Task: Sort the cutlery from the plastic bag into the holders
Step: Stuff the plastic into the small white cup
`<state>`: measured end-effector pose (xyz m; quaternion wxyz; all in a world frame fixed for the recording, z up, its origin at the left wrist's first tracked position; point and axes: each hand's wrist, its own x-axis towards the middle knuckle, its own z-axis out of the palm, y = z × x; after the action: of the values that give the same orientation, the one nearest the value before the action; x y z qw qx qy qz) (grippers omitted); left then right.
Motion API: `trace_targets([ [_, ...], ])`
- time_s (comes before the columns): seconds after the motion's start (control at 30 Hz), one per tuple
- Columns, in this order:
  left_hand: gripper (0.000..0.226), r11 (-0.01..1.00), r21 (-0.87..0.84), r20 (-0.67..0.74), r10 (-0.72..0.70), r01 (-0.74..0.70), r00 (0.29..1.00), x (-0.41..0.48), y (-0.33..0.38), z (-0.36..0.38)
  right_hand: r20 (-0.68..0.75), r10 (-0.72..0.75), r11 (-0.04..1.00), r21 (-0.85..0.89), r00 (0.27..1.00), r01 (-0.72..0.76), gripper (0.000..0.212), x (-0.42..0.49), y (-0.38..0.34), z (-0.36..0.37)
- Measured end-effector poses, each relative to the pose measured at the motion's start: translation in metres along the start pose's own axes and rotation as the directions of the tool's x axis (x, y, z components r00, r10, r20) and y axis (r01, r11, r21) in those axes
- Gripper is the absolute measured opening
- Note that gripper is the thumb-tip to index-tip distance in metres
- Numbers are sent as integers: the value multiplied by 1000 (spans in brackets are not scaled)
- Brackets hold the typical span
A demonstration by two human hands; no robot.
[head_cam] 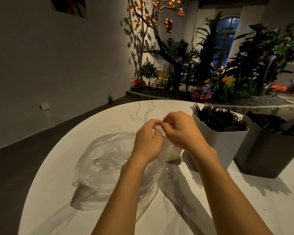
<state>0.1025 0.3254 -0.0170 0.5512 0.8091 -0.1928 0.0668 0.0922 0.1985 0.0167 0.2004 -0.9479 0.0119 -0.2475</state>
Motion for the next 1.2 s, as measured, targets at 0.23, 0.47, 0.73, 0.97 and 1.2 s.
trace_targets([
  [0.23, 31, 1000, -2, -71, 16, -16, 997, 1, 16, -10, -65, 8, 997, 71, 998, -4, 25, -8, 1, 4],
  [0.47, 21, 995, 23, -279, 95, -92, 956, -11, 53, -52, -256, -55, 984, 149, 965, 96, 10, -18, -23, -26],
  [0.73, 19, 879, 441, 63, -233, 182, 970, -49, 31, -112, 309, -242, 967, 6, 920, 253, 10, -54, -63, 6],
  [0.97, 37, 803, 580, 91, -228, 135, 969, -64, -24, -112, 603, -193, 931, -138, 774, 339, 75, -71, -66, 47],
  [1.2, 62, 763, 637, 210, -311, 112, 927, -60, -47, -117, 617, -165, 975, -14, 770, 221, 54, -66, -63, 49],
])
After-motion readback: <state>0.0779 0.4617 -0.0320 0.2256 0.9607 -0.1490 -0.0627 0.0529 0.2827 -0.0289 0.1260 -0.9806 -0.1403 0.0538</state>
